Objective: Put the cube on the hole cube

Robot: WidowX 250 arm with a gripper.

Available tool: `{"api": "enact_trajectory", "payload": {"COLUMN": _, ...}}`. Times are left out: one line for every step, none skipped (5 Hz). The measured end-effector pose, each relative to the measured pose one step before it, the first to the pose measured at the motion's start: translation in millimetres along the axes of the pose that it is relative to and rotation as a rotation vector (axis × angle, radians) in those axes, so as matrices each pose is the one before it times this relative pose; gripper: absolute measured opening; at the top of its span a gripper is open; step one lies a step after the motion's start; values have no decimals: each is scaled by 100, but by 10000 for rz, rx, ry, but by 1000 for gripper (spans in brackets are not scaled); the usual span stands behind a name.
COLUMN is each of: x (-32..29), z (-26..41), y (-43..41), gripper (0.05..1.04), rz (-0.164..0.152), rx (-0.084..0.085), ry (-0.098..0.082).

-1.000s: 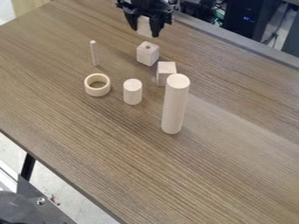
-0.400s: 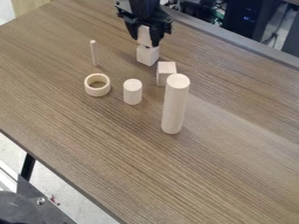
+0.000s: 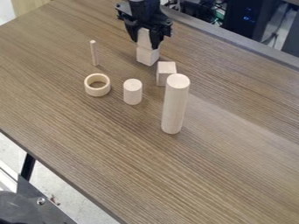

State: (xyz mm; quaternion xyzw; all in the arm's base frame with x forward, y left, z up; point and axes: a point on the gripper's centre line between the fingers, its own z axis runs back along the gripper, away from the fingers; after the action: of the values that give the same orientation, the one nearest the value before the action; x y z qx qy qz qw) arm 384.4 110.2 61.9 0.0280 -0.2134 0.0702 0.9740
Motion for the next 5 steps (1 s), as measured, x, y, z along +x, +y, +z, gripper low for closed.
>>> {"api": "enact_trajectory", "payload": {"x": 6, "z": 53, "y": 11, "gripper": 601, "rz": 48, "rx": 8, "ry": 2}}
{"api": "enact_trajectory", "payload": {"x": 19, "z": 22, "y": 69, "gripper": 644, "rz": 13, "rx": 41, "ry": 8}}
{"api": "enact_trajectory", "payload": {"x": -117, "z": 22, "y": 3, "gripper": 934, "rz": 66, "rx": 0, "ry": 94}}
{"api": "enact_trajectory", "payload": {"x": 320, "z": 124, "y": 147, "gripper": 1000, "rz": 34, "rx": 75, "ry": -49}}
{"api": "enact_trajectory", "payload": {"x": 55, "z": 75, "y": -96, "gripper": 999, "rz": 72, "rx": -62, "ry": -10}}
